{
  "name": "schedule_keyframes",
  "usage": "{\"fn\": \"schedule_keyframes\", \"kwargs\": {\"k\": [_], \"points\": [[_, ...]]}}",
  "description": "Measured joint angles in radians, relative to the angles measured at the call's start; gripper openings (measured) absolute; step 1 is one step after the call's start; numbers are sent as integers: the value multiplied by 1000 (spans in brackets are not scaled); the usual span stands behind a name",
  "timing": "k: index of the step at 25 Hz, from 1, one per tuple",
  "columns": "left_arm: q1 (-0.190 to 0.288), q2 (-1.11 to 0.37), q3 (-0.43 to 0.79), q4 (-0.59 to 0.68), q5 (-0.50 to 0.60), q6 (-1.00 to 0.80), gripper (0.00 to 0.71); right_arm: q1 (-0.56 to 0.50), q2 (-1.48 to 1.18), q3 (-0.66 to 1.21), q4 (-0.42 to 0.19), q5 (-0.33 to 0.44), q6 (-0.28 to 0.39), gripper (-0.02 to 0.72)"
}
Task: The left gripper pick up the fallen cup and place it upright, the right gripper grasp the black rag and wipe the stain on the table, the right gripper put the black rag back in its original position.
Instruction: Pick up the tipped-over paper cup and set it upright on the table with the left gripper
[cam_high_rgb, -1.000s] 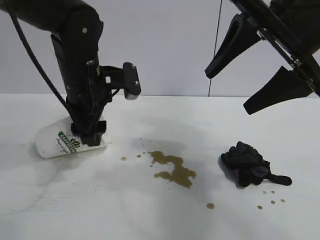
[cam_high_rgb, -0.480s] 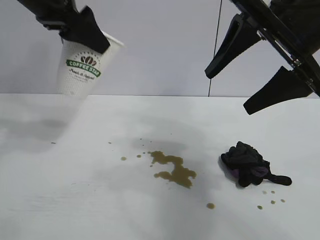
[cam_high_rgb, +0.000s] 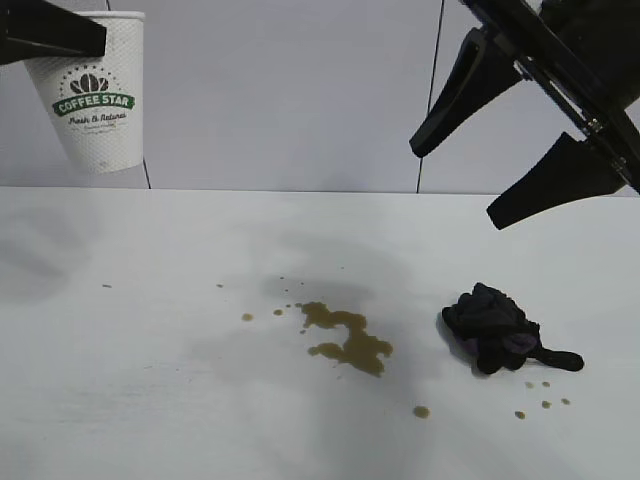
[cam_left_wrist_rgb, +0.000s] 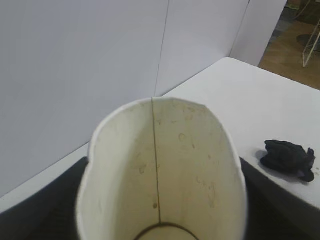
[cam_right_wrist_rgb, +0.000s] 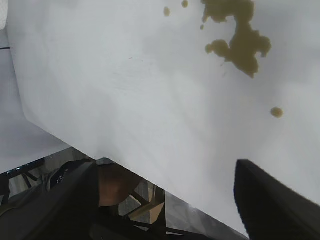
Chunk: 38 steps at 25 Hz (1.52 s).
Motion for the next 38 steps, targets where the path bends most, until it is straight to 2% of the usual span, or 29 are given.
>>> {"fn": "schedule_keyframes", "kwargs": {"k": [3, 8, 14, 22, 38], "points": [[0, 43, 33, -12, 0, 91, 504, 0, 0, 0, 0, 0, 0, 516], [0, 126, 42, -19, -1, 144, 504, 0, 0, 0, -8, -16, 0, 516], [0, 215, 42, -29, -2, 258, 504, 0, 0, 0, -45, -24, 0, 516], [0, 260, 42, -34, -16, 531, 504, 0, 0, 0, -46, -33, -2, 516], [0, 298, 42, -38, -27, 559, 504, 0, 0, 0, -46, -90, -3, 516]]}}
